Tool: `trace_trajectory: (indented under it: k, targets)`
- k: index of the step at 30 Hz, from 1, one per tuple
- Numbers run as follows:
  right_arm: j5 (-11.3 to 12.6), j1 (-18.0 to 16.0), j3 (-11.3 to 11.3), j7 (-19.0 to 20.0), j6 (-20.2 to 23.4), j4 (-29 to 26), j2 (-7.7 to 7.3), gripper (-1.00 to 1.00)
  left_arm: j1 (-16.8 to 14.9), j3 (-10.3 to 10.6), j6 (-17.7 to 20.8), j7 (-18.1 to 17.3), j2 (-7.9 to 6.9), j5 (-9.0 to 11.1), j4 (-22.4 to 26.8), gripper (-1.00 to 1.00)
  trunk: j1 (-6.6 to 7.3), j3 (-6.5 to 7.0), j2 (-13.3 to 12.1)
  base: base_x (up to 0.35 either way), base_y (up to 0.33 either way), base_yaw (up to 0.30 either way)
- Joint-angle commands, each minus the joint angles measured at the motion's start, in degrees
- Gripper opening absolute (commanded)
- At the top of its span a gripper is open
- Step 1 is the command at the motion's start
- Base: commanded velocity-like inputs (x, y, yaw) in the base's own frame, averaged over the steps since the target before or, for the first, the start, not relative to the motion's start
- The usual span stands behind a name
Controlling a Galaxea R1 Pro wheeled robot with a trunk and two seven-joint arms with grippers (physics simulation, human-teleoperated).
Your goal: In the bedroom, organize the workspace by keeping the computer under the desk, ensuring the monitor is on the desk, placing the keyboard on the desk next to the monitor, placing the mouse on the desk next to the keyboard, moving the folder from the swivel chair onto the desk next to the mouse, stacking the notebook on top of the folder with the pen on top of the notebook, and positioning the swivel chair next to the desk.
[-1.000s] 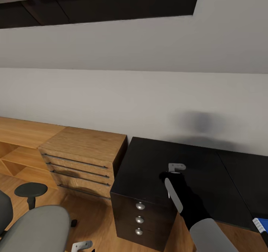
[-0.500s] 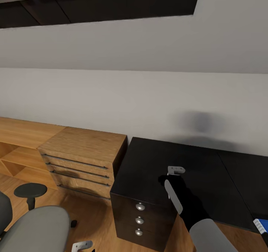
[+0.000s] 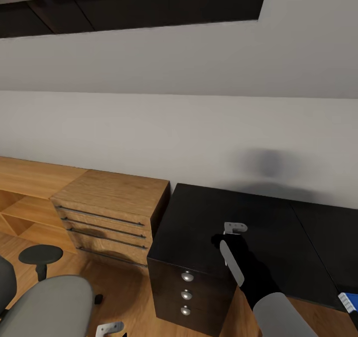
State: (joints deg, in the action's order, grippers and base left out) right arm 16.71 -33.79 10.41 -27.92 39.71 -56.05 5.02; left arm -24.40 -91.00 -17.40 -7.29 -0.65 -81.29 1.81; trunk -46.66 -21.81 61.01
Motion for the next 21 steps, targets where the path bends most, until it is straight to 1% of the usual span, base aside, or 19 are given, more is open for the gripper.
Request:
trace_trajectory:
  k: [1, 21]
  targets:
    - [0.6, -0.05, 0.1, -0.54, 0.1, -0.07, -0.05, 1.0, -0.03, -0.49, -0.09, -0.37, 0.03, -0.24, 0.12, 1.0, 0.0, -0.07, 0.04, 0.0, 0.0, 0.0]
    - [0.6, -0.05, 0.23, -0.16, 0.02, -0.11, -0.09, 1.0, -0.03, -0.49, -0.18, -0.27, 0.12, -0.26, 0.12, 1.0, -4.4, -3.66, 8.06, 0.0, 0.0, 0.0]
